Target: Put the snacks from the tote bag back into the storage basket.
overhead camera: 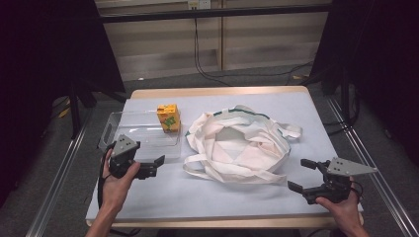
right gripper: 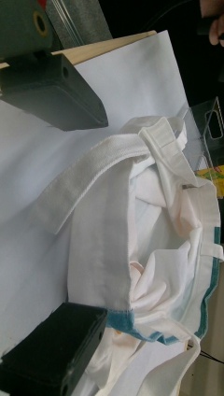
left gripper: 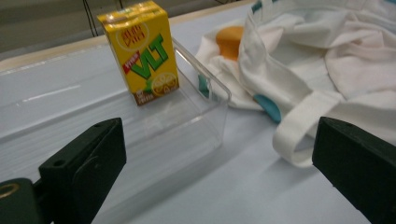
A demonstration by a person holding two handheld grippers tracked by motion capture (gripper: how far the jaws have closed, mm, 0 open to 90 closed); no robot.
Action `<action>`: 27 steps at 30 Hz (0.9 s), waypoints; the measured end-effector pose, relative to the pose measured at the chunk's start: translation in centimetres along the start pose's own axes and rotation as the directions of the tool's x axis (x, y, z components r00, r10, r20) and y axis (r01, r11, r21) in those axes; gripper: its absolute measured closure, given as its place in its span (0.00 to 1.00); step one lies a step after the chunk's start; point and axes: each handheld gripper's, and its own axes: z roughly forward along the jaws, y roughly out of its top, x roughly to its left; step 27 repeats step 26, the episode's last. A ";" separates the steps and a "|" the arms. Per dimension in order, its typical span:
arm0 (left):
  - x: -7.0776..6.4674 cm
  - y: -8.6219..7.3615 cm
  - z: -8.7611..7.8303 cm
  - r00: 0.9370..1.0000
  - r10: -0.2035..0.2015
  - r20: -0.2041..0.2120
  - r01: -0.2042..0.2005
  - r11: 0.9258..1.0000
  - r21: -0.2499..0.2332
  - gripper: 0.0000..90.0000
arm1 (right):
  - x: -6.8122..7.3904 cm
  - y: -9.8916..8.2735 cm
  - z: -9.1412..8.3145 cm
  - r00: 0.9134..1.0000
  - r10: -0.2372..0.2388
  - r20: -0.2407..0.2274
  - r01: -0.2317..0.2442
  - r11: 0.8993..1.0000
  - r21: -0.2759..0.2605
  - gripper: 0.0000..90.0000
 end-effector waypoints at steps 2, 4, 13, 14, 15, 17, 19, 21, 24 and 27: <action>-0.3 -0.6 -0.3 1.000 -0.006 0.010 0.006 1.000 -0.004 0.04 | 0.0 0.0 0.0 1.000 0.002 -0.001 -0.002 1.000 -0.002 0.09; -0.6 -1.2 -0.7 1.000 -0.025 0.018 0.025 1.000 -0.016 0.04 | 0.0 0.0 0.0 1.000 0.002 -0.002 -0.002 1.000 -0.003 0.09; -2.6 -4.0 -2.3 1.000 -0.028 0.002 0.028 0.999 -0.043 0.03 | 0.0 0.0 -0.1 1.000 0.000 0.005 0.000 1.000 0.001 0.09; -2.9 -4.3 -2.5 1.000 -0.017 -0.003 0.016 0.999 -0.050 0.03 | 0.0 0.0 -0.1 1.000 -0.002 0.002 0.002 1.000 0.001 0.09; -3.0 -4.6 -2.7 1.000 -0.013 0.002 0.013 0.999 -0.053 0.02 | 0.0 0.0 -0.1 1.000 0.003 0.003 -0.003 1.000 0.004 0.09; -3.2 -5.2 -2.9 0.999 -0.053 0.009 0.054 0.997 -0.051 0.03 | -0.1 -0.1 0.0 1.000 0.003 0.003 -0.003 1.000 0.007 0.09; -3.3 -6.0 -2.9 0.997 -0.082 -0.006 0.081 0.995 -0.056 0.02 | -0.1 -0.1 0.0 1.000 0.002 0.005 -0.002 1.000 0.011 0.09; -3.3 -6.9 -3.0 0.999 -0.041 -0.031 0.039 0.998 -0.051 0.02 | -0.1 -0.1 0.0 1.000 0.003 0.004 -0.003 1.000 0.010 0.09; -2.7 -7.2 -2.7 0.999 -0.049 0.010 0.049 0.998 -0.030 0.02 | -0.3 -0.1 0.0 1.000 0.008 0.009 -0.008 1.000 0.013 0.09; -2.6 -7.3 -2.6 0.999 -0.039 -0.013 0.039 0.999 -0.038 0.02 | -0.5 -0.1 -0.1 1.000 0.001 0.017 -0.001 1.000 0.013 0.09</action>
